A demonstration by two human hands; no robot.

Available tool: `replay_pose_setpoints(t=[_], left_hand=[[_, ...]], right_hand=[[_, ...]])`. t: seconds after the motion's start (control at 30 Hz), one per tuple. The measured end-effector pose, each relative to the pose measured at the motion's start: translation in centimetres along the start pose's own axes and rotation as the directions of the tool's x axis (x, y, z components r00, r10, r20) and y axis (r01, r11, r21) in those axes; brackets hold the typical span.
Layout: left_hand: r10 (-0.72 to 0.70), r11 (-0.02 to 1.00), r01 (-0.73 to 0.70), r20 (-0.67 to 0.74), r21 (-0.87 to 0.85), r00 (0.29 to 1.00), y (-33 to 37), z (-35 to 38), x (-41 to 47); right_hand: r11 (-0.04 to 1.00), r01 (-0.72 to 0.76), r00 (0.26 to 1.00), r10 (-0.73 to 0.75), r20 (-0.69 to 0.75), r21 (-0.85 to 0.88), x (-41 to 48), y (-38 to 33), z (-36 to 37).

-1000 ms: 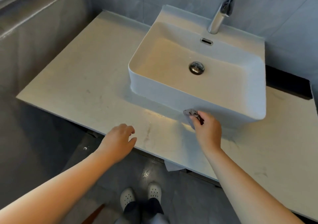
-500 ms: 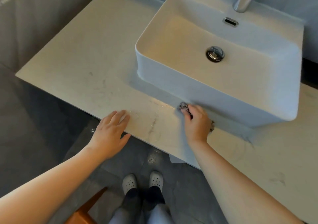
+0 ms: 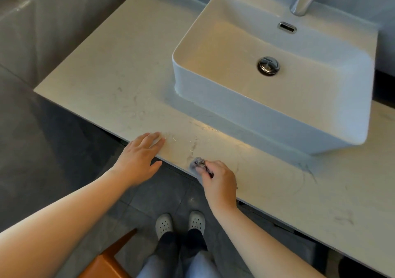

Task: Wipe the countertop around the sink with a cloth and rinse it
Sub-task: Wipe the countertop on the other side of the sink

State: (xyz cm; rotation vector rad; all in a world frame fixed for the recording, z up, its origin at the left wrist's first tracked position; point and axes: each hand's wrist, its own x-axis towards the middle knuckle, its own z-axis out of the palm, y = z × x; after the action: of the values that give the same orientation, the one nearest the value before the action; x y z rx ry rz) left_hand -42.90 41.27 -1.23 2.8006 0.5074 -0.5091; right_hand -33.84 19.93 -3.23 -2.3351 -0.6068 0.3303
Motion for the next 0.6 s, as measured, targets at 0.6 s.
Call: replay_pose_setpoints(t=[0.6], left_hand=[[-0.025,0.999,0.025,0.004,-0.027,1.0,0.1,0.1,0.1]], right_hand=[[0.985,0.09,0.979,-0.115,-0.168,-0.147,10.1,3.4,-2.7]])
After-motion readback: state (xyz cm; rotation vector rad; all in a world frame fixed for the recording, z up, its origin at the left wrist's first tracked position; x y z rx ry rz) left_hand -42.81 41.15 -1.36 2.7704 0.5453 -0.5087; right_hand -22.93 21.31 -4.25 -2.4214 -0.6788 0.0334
